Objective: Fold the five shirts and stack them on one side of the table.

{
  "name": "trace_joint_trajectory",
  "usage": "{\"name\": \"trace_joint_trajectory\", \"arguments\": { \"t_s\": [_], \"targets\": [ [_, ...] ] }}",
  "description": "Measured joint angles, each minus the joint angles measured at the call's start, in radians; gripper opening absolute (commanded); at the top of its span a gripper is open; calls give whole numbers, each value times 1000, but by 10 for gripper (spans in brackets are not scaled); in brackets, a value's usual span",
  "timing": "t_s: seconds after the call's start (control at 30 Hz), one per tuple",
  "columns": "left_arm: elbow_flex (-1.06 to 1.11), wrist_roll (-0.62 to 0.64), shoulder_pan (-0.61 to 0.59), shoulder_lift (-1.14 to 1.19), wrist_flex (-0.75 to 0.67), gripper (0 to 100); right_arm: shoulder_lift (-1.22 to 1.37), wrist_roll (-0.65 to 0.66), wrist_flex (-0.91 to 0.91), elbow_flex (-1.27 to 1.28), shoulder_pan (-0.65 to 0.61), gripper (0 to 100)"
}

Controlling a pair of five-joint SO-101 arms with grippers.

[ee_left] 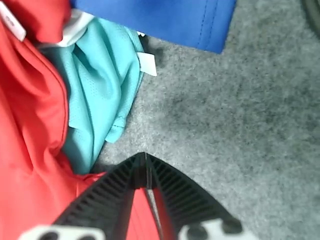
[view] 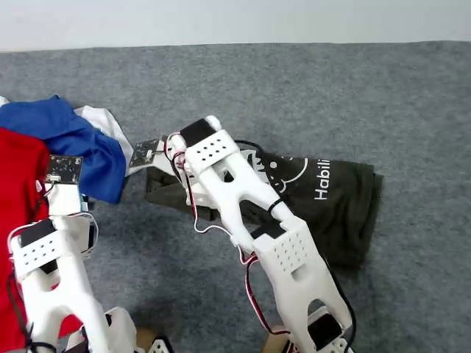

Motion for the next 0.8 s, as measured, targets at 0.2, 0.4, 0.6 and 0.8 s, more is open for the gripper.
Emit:
{"name": "trace_joint_trajectory", "arguments": {
  "t_s": [0.2, 0.4, 0.6, 0.8],
  "targets": [
    [0, 0, 0, 0, 0, 4, 8, 69, -26, 0, 0, 61],
    [0, 0, 0, 0, 0, 4, 8, 92, -18, -137, 0, 50],
    [0, 0, 0, 0, 0, 4, 8, 141, 6, -233, 0, 35],
    [0, 0, 0, 0, -11, 4, 8, 146, -54, -235, 0, 35]
  ]
}}
